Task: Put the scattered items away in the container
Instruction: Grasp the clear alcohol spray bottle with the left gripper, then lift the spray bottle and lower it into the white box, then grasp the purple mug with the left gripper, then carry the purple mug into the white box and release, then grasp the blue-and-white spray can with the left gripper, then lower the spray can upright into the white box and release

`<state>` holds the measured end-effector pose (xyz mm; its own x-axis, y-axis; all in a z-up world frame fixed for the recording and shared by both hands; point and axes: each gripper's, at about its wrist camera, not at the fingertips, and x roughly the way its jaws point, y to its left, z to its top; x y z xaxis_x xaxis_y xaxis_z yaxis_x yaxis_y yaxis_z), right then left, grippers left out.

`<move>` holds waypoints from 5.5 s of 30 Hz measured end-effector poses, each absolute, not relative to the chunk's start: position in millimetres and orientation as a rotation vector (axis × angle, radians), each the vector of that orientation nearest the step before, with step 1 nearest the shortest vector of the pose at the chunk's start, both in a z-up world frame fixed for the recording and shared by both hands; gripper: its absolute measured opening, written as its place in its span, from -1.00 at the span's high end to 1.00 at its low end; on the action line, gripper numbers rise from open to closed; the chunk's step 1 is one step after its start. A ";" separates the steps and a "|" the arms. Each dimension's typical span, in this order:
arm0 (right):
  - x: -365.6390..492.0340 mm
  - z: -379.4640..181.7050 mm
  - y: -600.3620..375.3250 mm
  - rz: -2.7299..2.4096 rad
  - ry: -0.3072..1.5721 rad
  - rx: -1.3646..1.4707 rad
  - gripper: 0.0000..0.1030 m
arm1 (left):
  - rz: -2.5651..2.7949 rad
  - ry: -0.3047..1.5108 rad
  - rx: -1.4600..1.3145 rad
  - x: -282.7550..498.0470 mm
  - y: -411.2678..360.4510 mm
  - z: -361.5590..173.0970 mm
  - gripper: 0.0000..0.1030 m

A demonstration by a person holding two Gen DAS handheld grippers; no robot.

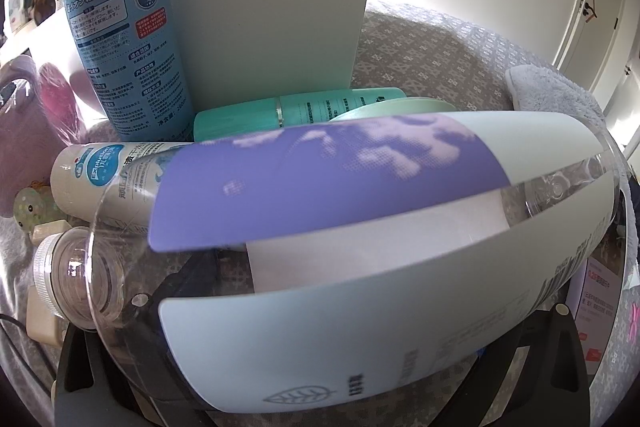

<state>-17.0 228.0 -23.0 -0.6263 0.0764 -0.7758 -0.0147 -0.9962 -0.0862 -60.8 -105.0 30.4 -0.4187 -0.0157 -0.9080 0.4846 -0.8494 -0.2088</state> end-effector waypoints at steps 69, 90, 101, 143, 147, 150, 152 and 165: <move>-19.9 -25.1 231.0 2.786 -0.114 -1.332 -1.00 | -3.167 -0.439 1.511 -11.8 -4.6 102.7 -0.74; -20.7 -25.9 232.1 2.786 -0.115 -1.331 -1.00 | -3.191 -0.101 1.362 5.2 -4.2 128.4 -0.59; -21.3 -26.3 233.0 2.786 -0.115 -1.331 -1.00 | -3.219 0.131 1.076 -110.0 4.6 195.5 -0.59; -20.6 -27.3 232.4 2.786 -0.116 -1.329 -1.00 | -3.155 -0.167 1.417 -55.7 117.2 98.7 0.01; -20.5 -27.4 232.3 2.787 -0.115 -1.328 -1.00 | -3.195 -0.069 1.342 -36.7 103.0 116.0 0.01; -20.0 -27.4 231.9 2.787 -0.116 -1.328 -1.00 | -3.250 0.037 1.239 -21.9 87.6 145.6 0.01; -19.8 -27.5 231.5 2.787 -0.115 -1.329 -1.00 | -3.290 0.085 1.140 -16.9 79.5 169.8 0.01; -19.4 -27.9 230.9 2.787 -0.116 -1.328 -1.00 | -3.271 0.076 1.123 -109.8 99.9 191.6 0.01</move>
<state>-19.4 230.9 -27.9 -0.6294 0.0796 -0.7730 -0.0149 -0.9958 -0.0904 -109.8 99.9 191.6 -0.7444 0.3091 -0.5918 -0.2813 -0.9491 -0.1419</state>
